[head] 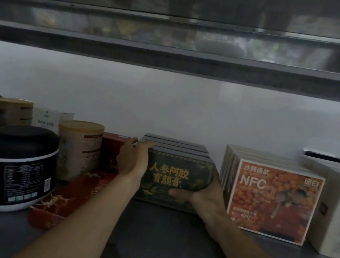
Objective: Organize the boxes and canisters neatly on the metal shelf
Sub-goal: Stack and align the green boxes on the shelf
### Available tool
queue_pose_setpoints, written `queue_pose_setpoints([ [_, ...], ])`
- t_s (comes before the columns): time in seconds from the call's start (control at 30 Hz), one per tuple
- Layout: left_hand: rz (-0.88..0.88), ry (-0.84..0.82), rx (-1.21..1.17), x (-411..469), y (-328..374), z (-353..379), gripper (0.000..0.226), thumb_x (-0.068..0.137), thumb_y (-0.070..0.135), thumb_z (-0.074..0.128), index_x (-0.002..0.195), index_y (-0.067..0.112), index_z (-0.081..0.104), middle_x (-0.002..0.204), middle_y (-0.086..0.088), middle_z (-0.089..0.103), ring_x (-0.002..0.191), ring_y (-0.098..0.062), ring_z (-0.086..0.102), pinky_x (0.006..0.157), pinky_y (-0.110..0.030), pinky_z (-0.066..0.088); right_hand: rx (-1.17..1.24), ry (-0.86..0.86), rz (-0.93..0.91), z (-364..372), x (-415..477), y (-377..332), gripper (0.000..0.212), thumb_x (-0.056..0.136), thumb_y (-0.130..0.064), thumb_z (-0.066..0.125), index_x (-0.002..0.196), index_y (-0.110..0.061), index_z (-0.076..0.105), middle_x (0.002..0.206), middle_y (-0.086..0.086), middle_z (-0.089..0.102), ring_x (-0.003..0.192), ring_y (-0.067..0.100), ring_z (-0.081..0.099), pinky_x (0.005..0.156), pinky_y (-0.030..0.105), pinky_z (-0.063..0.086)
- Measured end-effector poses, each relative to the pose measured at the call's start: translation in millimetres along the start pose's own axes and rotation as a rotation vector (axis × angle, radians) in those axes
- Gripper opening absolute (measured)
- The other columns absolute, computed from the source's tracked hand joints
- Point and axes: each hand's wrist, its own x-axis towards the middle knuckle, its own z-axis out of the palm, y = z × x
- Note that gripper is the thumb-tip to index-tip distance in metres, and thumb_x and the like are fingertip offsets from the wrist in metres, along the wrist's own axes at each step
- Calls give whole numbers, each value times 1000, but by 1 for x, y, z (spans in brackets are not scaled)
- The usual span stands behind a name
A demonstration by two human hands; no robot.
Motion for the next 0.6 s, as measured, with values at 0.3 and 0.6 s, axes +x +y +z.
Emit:
queue_pose_setpoints([
  [0.3, -113, -214, -156, 17, -1, -11, 39, 71, 37, 70, 104, 17, 72, 113, -16, 68, 101, -34, 64, 88, -39, 52, 231, -41, 95, -1, 12, 9, 117, 41, -46, 98, 143, -29, 44, 120, -4, 71, 111, 20, 67, 98, 48, 53],
  [0.6, -70, -222, -249, 31, 12, -13, 28, 98, 25, 51, 76, 17, 65, 81, -6, 63, 71, -27, 58, 68, -31, 46, 485, 14, 279, 2, 25, 17, 118, 49, -85, 74, 150, -36, 39, 141, 5, 58, 125, 30, 58, 104, 57, 46],
])
